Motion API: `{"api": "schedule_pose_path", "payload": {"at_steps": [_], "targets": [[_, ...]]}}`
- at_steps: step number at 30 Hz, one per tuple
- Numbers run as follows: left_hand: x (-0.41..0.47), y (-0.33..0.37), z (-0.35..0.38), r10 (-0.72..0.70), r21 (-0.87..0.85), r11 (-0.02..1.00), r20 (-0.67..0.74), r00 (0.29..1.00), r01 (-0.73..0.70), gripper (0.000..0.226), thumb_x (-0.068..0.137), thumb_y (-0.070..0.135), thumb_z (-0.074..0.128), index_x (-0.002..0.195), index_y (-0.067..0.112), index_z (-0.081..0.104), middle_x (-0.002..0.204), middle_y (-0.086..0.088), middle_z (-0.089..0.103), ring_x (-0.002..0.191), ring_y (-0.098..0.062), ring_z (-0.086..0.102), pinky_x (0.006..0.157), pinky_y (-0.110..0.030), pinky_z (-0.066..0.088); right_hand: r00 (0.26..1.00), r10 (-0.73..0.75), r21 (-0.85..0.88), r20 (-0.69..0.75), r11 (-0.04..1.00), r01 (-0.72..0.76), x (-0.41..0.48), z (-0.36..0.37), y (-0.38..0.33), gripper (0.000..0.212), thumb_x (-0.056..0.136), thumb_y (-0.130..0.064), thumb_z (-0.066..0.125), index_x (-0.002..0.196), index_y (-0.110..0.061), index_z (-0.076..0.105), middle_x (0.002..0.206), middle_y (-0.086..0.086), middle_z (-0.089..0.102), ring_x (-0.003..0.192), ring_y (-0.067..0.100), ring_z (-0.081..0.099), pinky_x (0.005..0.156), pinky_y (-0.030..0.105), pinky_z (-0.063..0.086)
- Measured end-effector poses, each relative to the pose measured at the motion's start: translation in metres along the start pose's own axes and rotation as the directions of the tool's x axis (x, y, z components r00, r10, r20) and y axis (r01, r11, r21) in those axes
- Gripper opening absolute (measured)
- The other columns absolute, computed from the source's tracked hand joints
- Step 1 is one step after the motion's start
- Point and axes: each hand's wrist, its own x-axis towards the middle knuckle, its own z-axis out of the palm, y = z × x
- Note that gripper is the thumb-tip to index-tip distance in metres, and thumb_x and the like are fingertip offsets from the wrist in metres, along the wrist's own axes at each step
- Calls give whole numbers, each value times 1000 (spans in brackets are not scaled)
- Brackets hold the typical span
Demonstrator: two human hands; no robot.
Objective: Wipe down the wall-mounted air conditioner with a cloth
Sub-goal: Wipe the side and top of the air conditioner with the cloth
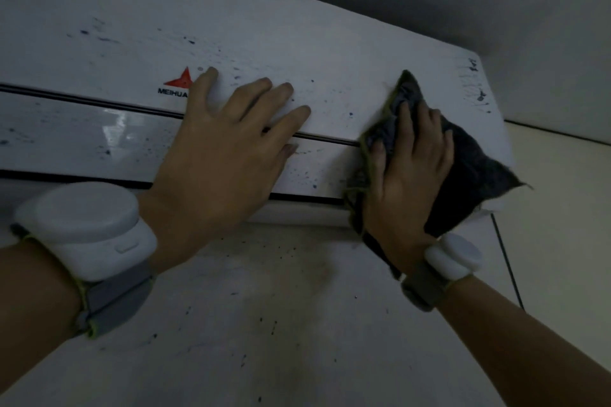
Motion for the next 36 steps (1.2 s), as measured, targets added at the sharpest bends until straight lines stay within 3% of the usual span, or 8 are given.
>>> {"api": "schedule_pose_path", "payload": {"at_steps": [5, 10, 12, 16, 21, 30, 36], "targets": [[-3, 5, -1, -47, 20, 999, 27, 999, 46, 46, 106, 35, 32, 146, 15, 44, 152, -15, 44, 139, -32, 42, 110, -68, 26, 954, -255, 55, 156, 967, 250, 2, -6, -19, 59, 101, -37, 33, 150, -6, 29, 158, 18, 24, 149, 33, 15, 121, 51, 10], [-3, 14, 2, -71, 40, 997, -2, 997, 71, 44, 107, 30, 32, 146, 11, 44, 151, -18, 45, 137, -37, 45, 110, -68, 26, 792, -536, 164, 292, 844, 511, 20, -22, 40, 62, 101, -36, 39, 151, -4, 24, 160, 17, 17, 150, 31, 8, 121, 52, 11], [-4, 14, 3, -80, 51, 995, -9, 997, 80, 43, 106, 28, 35, 145, 11, 45, 150, -18, 46, 136, -37, 45, 110, -68, 26, 801, -514, 159, 308, 858, 489, 23, -25, 68, 61, 100, -36, 38, 151, -5, 25, 160, 15, 17, 151, 29, 8, 121, 51, 12], [-4, 22, 6, -120, 52, 991, -29, 992, 121, 41, 104, 25, 39, 141, 10, 49, 148, -19, 48, 135, -39, 47, 110, -68, 26, 903, -334, 73, 271, 942, 327, 25, -34, 116, 57, 102, -37, 31, 152, -10, 27, 160, 12, 22, 149, 28, 15, 120, 51, 17], [-4, 25, 7, -147, 47, 988, -16, 989, 147, 42, 104, 24, 39, 142, 8, 47, 149, -20, 46, 135, -41, 44, 111, -68, 24, 980, -145, 22, 132, 989, 144, 12, -24, 84, 53, 104, -37, 28, 149, -9, 36, 154, 20, 32, 145, 35, 24, 120, 51, 16], [0, 1, -15, -88, -20, 996, 111, 990, 91, 45, 103, 37, 37, 142, 17, 49, 151, -11, 47, 137, -32, 46, 112, -59, 28, 874, -383, 125, 300, 924, 362, -2, -11, -22, 64, 101, -43, 32, 153, -7, 22, 160, 19, 14, 150, 35, 6, 120, 54, 6], [4, -28, -23, -148, 8, 989, 166, 975, 148, 65, 100, 58, 32, 148, 15, 43, 153, -14, 43, 140, -33, 42, 111, -66, 25, 864, -383, 171, 327, 923, 344, 42, -13, -23, 59, 101, -44, 34, 152, -17, 28, 160, 10, 23, 149, 26, 13, 123, 41, 7]]}}
